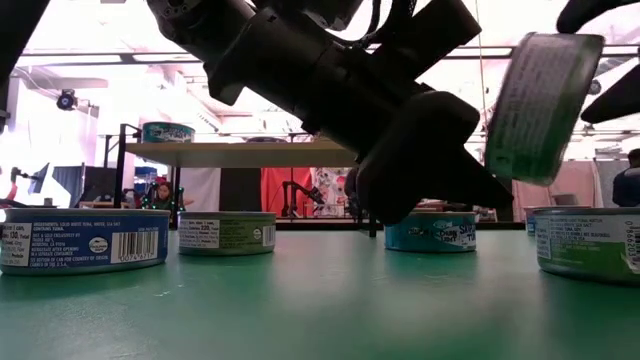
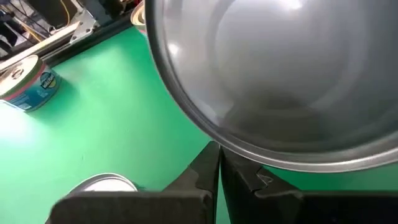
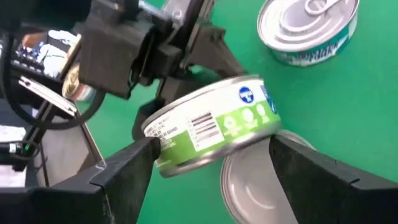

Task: Stack canned seafood by type on shelf
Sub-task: Put the bottom right white tuna can on the shelf

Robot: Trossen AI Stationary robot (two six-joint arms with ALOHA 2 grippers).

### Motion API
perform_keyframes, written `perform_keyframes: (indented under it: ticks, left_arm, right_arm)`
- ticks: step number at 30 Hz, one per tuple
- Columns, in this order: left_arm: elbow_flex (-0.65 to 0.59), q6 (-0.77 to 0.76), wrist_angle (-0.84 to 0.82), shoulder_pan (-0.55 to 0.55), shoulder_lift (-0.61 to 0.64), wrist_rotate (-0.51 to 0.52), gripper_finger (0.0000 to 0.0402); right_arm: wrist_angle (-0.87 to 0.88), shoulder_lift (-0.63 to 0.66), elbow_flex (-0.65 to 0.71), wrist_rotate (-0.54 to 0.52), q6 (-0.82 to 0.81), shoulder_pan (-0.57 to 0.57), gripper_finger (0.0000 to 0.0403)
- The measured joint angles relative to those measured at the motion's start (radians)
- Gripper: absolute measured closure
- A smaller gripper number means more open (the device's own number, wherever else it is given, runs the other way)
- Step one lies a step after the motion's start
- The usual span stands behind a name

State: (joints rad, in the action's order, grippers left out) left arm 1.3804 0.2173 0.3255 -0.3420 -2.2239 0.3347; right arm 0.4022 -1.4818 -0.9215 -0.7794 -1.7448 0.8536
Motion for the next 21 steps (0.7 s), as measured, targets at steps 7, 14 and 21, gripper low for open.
perform_keyframes:
  ticks: [7, 14, 21]
  left_arm:
    - [0.0, -0.046, 0.026, 0.0, 0.0, 0.02, 0.0402]
    - [0.019, -0.131, 0.043, -0.002, 0.0, 0.094, 0.0402]
    - [0.033, -0.14, 0.038, -0.007, 0.001, 0.085, 0.0402]
  right_arm:
    - [0.005, 0.001, 0.0, -0.031, 0.04, -0.001, 0.0092]
    - [0.015, 0.001, 0.007, -0.035, 0.025, -0.022, 0.0078]
    - [0.022, -0.026, 0.012, -0.036, 0.07, -0.051, 0.0066]
